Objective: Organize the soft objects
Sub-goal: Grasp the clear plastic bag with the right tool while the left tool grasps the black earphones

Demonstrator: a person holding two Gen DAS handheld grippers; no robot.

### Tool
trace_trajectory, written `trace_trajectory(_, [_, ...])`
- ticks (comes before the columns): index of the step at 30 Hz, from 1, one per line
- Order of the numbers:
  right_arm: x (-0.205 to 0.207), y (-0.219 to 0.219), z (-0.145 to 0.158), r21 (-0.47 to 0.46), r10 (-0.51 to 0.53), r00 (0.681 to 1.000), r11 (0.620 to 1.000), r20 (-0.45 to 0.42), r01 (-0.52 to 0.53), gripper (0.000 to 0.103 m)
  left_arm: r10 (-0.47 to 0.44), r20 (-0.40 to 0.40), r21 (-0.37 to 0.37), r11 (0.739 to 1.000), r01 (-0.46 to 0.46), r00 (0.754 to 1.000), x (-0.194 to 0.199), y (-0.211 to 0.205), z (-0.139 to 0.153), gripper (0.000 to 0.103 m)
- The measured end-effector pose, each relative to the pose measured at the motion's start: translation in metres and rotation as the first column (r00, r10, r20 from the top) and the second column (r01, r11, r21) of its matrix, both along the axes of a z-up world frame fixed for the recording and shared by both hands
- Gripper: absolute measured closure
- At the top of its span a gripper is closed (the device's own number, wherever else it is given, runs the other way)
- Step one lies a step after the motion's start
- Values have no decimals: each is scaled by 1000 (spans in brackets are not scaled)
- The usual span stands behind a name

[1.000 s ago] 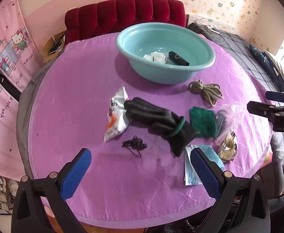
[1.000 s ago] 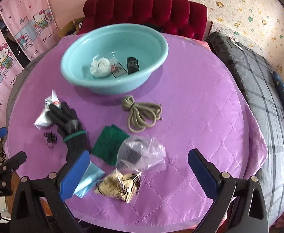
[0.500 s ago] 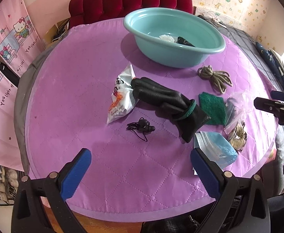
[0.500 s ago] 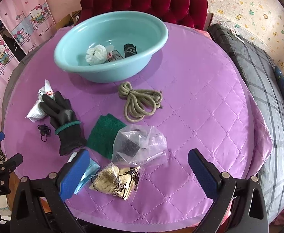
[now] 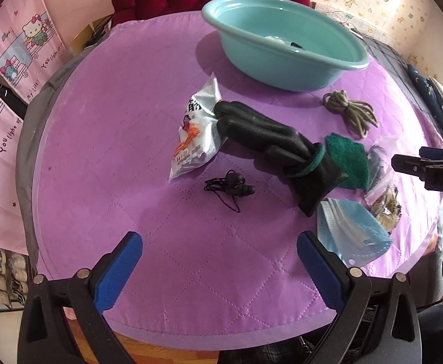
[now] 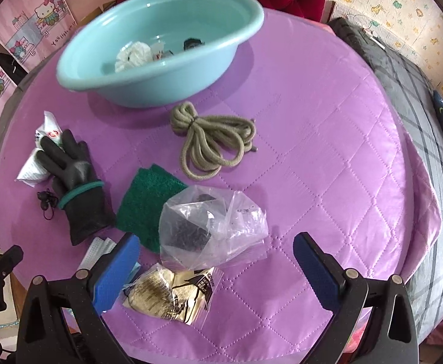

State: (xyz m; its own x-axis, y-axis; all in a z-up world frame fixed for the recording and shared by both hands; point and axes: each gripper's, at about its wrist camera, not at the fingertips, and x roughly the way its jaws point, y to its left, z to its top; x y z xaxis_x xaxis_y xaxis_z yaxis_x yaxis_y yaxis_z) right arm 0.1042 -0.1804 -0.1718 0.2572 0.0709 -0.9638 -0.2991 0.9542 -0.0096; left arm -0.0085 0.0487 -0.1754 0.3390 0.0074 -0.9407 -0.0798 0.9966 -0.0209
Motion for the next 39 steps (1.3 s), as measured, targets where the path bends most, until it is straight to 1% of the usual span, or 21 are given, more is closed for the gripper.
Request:
trace_trajectory(8, [11,0,-21,8,-20,998,1000,-56,20,0,18,-40,-4,1000,-18,999,-2,4,-13,0])
trace_trajectory(12, [16,0,-26,38,-18,997,999,-75,21,2,25,-51,-9,1000,-25,998,-1,6,-17,0])
trace_trajectory(13, [16,0,-26,42,-19,997,999,-72,22,7,27,-53,-12,1000,-28,998,-1,6,-18,0])
trace_trajectory(14, [16,0,-26,42,-21,997,999,-69,24,23,30,-54,-16,999,-31,998,-2,7,-19,0])
trace_trajectory(15, [17,0,-26,41,-18,997,999,-70,21,31,33,-54,-18,999,-34,998,-1,7,-19,0])
trace_trajectory(16, [18,2,-27,37,-13,997,999,-72,16,37,35,-53,-19,999,-36,998,0,7,-19,0])
trace_trajectory(17, [19,2,-25,39,-6,997,999,-72,8,49,36,-52,-20,999,-37,998,0,8,-20,0])
trace_trajectory(18, [18,2,-21,57,8,998,998,-65,-5,54,37,-52,-21,999,-38,998,1,8,-20,0])
trace_trajectory(20, [16,3,-15,58,21,999,998,-45,-19,62,45,-51,-17,999,-46,998,4,9,-21,0])
trace_trajectory(23, [19,3,-5,55,31,999,998,-21,-30,65,65,-50,-17,998,-66,997,7,11,-22,0])
trace_trajectory(28, [23,-1,6,69,33,999,997,-6,-32,65,93,-47,-27,995,-94,995,14,11,-25,0])
trace_trajectory(35, [29,-1,4,64,59,998,996,-4,-59,65,126,-27,-42,991,-127,992,30,9,-27,0])
trace_trajectory(39, [32,1,2,59,76,997,995,3,-76,65,135,-33,-41,990,-137,990,39,4,-36,0])
